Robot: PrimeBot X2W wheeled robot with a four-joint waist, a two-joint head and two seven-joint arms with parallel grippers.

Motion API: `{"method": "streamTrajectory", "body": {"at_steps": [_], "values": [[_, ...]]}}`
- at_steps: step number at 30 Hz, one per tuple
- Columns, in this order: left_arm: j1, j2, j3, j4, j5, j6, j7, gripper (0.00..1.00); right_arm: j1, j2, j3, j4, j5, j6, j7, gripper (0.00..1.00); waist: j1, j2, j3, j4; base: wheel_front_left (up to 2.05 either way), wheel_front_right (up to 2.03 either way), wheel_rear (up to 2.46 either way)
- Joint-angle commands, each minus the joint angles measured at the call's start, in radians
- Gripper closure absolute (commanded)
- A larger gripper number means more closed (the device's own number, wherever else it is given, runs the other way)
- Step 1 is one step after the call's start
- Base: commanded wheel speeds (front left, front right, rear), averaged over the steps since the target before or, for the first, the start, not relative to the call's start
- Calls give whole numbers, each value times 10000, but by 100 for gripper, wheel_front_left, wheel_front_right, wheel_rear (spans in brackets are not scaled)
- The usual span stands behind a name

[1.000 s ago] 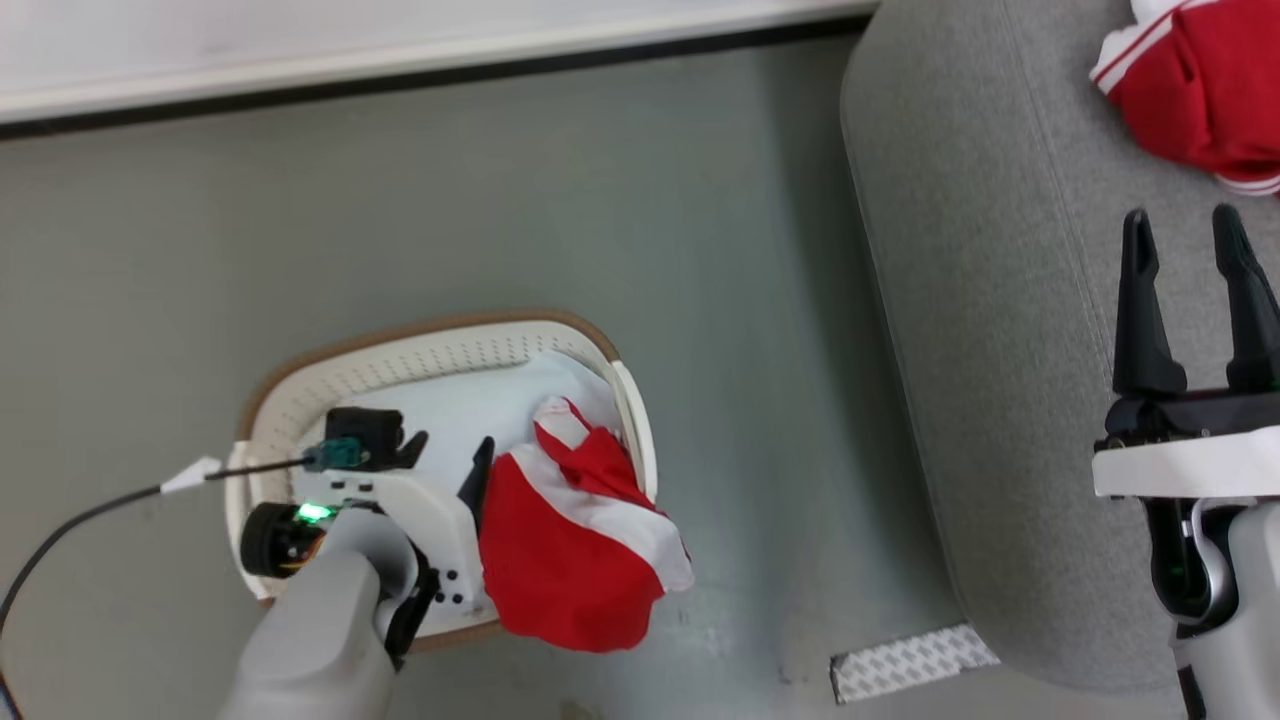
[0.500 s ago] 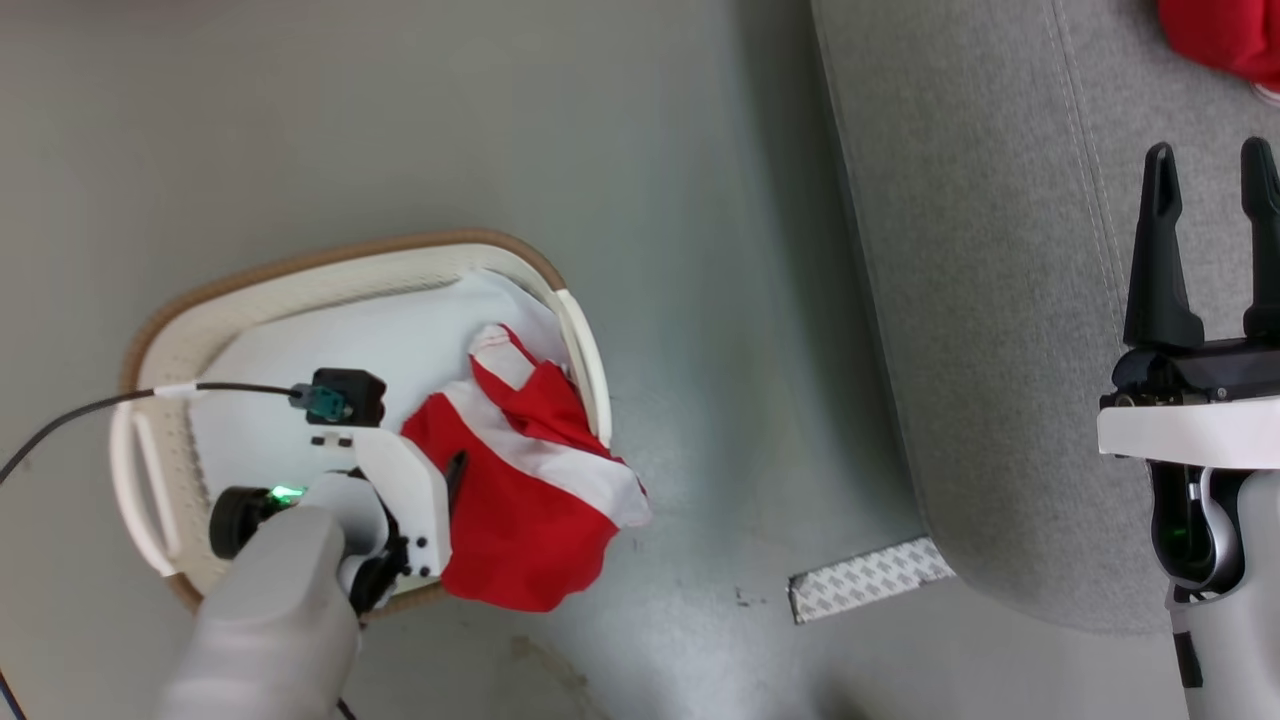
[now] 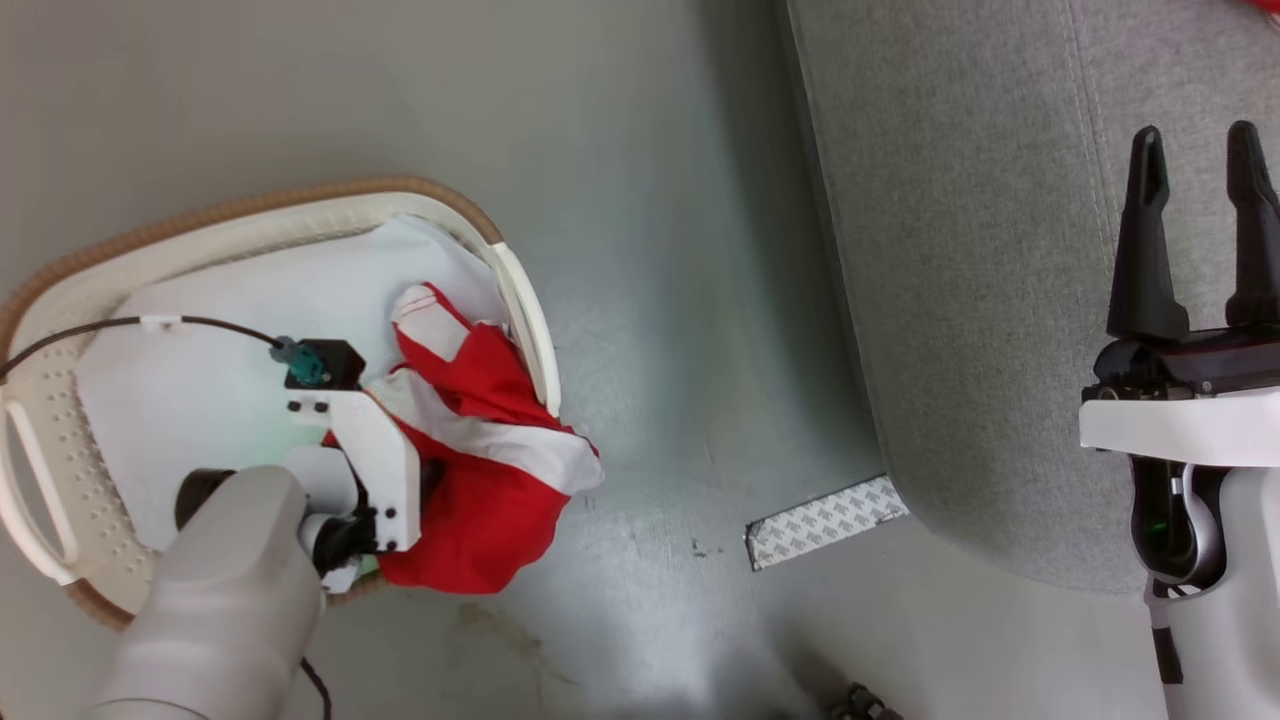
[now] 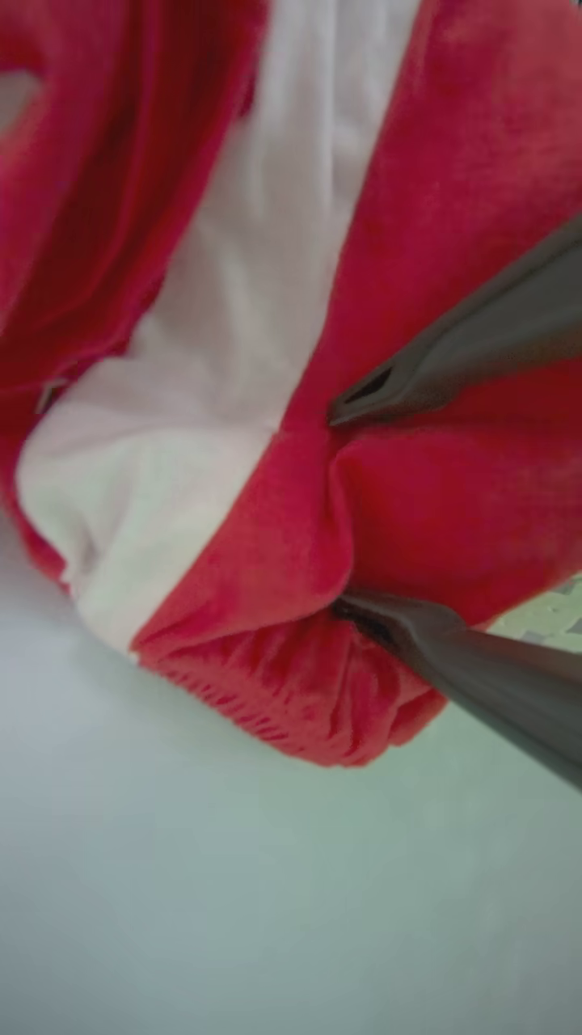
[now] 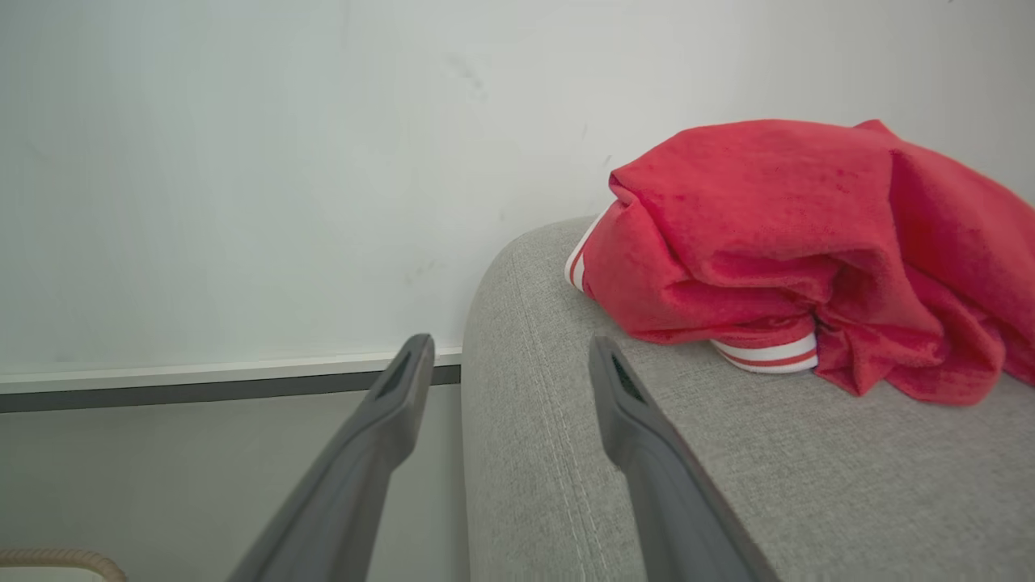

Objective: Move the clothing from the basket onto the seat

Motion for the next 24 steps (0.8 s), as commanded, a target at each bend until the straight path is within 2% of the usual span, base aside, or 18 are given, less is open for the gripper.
{"method": "streamTrajectory", "body": {"at_steps": [1, 5, 6, 7, 8, 17, 24], "values": [[-101, 76, -45, -26, -89, -22, 104, 0, -98, -13, 9, -44, 53, -22, -28, 0, -1, 0, 118, -79, 0, 0, 0], [-216, 272, -448, -99, -452, -22, 512, 0, -117, 49, 3, -71, 23, -22, -28, 0, -1, 0, 239, -110, 0, 0, 0], [-235, 306, -551, -93, -491, -22, 544, 31, -125, 59, -2, -67, 8, -22, -28, 0, -1, 0, 253, -114, 0, 0, 0], [-252, 316, -647, -115, -550, -21, 529, 77, -134, 68, -9, -57, -11, -22, -28, 0, -1, 0, 257, -112, 0, 0, 0], [-274, 323, -725, -154, -609, -23, 444, 100, -142, 74, -17, -43, -35, -22, -28, 0, -1, 0, 254, -105, 0, 0, 0], [-239, 366, -1427, -274, -1166, -23, -154, 100, -146, 88, -42, 86, -158, -22, -29, 0, -1, 0, -85, 84, 0, 0, 0], [167, 182, -1870, -402, -1710, -23, -1077, 100, -4, -185, -69, 255, -265, -22, -30, 0, -1, 0, -1044, 415, 0, 0, 0]]}}
